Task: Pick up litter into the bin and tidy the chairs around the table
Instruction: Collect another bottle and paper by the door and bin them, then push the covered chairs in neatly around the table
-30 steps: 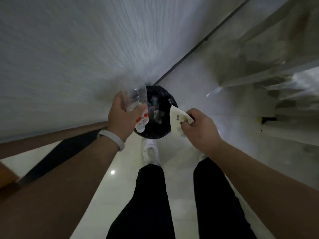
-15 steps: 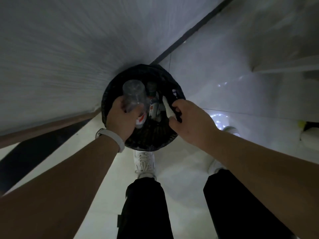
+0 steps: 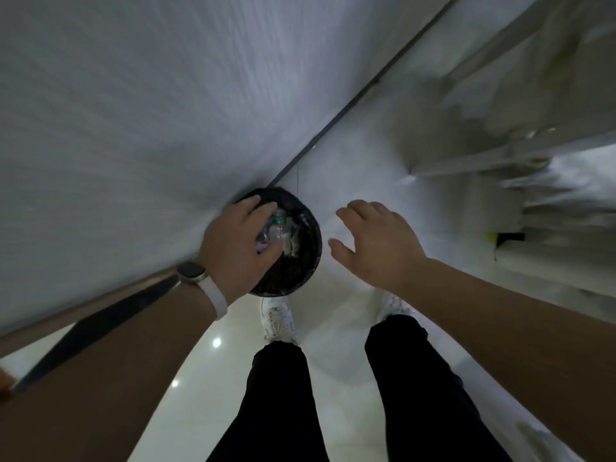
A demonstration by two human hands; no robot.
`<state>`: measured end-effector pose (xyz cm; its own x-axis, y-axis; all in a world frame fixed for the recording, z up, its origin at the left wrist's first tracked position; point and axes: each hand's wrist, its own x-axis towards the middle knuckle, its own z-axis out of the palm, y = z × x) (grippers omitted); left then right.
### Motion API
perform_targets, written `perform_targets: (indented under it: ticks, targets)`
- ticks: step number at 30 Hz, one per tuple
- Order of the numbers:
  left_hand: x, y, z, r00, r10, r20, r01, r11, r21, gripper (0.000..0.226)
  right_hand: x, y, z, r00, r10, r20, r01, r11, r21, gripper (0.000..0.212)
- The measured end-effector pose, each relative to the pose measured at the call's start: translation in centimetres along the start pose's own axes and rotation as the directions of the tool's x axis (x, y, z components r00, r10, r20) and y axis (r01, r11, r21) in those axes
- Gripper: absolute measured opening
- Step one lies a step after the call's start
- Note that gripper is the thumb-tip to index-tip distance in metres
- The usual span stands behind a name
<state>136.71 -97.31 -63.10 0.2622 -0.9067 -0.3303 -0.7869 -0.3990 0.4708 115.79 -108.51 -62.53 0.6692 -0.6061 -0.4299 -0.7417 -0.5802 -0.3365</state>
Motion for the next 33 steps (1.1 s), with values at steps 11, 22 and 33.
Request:
perform_targets:
  ticks: [11, 22, 33]
  targets:
    - [-0.3, 15.6, -17.5, 0.913, 0.408, -0.020, -0.391, 0.886, 0.248, 0.058, -10.2, -2.9, -20.9, 0.946, 0.185, -0.265, -0.216, 0.972, -0.093, 0.053]
    - [2.6, 31.8, -25.8, 0.693, 0.712, -0.111, -0.622, 0.668, 0.408, 0.051, -17.4, 2.2, -32.9, 0.810, 0.202, -0.550, -0.280, 0.958, -0.060, 0.052]
    - [9.4, 43.2, -29.1, 0.541, 0.814, -0.211, -0.725, 0.579, 0.374, 0.042, -19.9, 7.4, -40.8, 0.694, 0.261, -0.671, -0.331, 0.943, 0.025, 0.050]
